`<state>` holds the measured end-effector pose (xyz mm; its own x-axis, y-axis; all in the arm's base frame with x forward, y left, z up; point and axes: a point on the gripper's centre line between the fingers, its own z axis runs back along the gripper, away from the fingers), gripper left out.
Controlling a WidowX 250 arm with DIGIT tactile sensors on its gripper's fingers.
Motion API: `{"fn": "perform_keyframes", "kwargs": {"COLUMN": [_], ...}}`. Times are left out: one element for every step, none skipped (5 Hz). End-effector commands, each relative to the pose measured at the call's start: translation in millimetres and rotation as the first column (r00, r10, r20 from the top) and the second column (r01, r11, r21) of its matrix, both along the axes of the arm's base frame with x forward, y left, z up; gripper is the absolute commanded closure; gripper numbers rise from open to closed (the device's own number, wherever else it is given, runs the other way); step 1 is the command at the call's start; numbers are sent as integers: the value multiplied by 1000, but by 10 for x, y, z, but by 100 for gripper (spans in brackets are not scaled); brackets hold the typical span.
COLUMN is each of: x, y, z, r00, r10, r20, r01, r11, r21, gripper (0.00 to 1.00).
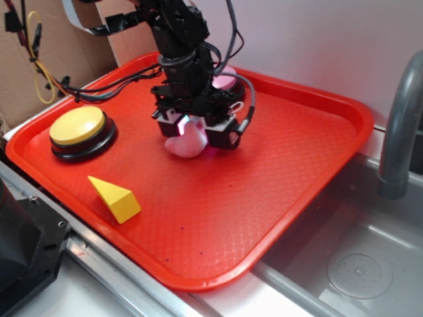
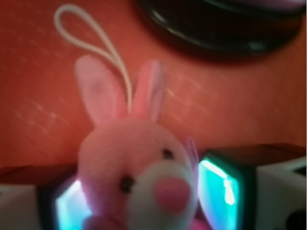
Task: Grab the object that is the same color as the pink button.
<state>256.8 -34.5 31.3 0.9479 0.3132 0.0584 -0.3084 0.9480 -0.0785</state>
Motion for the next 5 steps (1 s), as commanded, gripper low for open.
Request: {"fn": "perform_keyframes", "kwargs": {"x": [24, -48, -179, -256, -306], "y": [223, 356, 589, 685, 668], "z": [863, 1161, 1540, 1687, 1677], "r00": [997, 998, 997, 994, 990], "r10": [-13, -21, -48, -38, -25], "r20": [75, 63, 66, 101, 136], "r01": [9, 20, 50, 44, 23], "r11": [999, 1000, 998, 997, 1000], "r21": [51, 19, -26, -58, 17], "gripper": [100, 100, 100, 100, 100]}}
